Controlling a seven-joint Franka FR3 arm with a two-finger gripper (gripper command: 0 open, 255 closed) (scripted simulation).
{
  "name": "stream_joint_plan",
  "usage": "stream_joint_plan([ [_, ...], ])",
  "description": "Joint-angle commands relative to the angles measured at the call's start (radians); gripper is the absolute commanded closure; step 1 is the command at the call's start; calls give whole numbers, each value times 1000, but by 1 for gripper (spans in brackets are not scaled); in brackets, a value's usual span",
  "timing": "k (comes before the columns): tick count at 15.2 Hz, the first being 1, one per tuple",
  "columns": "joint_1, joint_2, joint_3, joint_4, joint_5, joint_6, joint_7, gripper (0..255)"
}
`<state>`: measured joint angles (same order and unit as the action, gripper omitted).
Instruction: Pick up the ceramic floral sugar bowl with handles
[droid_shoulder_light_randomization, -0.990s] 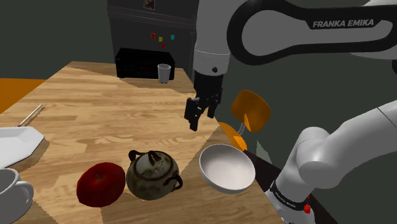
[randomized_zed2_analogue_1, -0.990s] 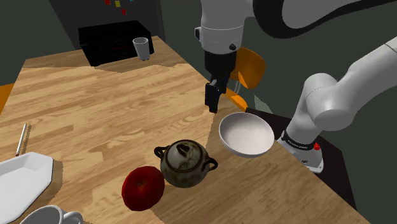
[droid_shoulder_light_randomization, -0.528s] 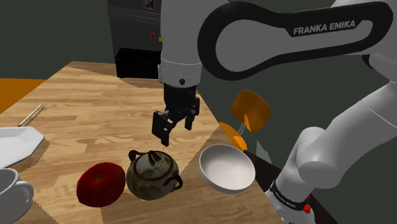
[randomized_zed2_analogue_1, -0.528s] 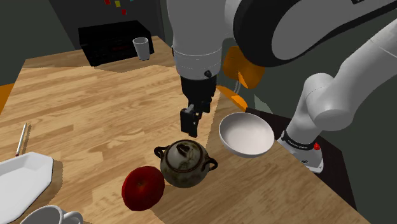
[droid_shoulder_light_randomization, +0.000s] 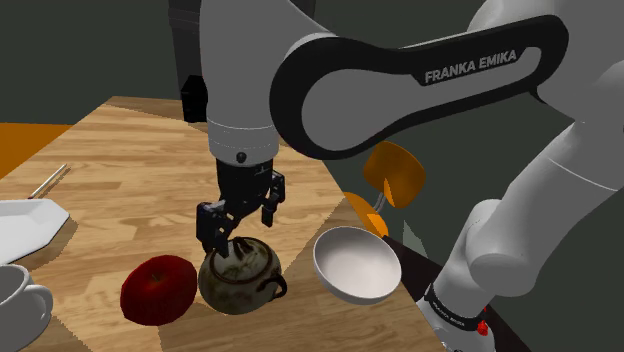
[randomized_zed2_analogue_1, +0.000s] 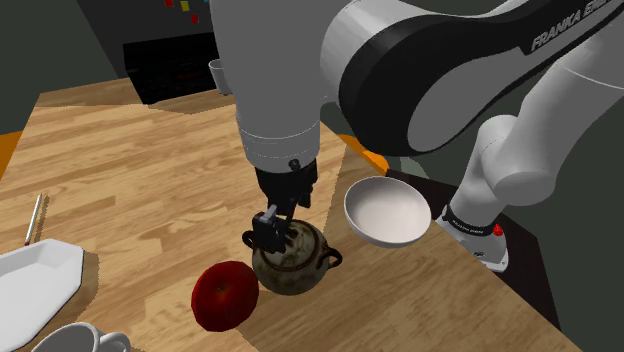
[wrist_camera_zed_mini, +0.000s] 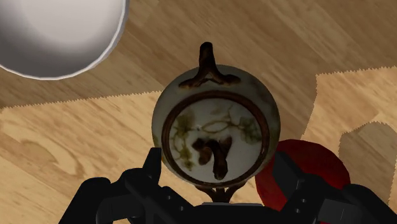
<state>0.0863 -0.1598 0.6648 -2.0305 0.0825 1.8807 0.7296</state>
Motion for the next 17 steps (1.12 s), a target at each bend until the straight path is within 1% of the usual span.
stream_joint_plan([
  [1,1,3,2,-26,-1,29,2,0],
  [3,1,10,5,-47,-4,56,5,0],
  [5,1,12,6,-53,-5,63,6,0],
  [6,0,11,5,-52,-5,62,3,255],
  [15,1,12,6,-53,-5,63,6,255],
  [17,1,5,3,-32,-2,36,3,255],
])
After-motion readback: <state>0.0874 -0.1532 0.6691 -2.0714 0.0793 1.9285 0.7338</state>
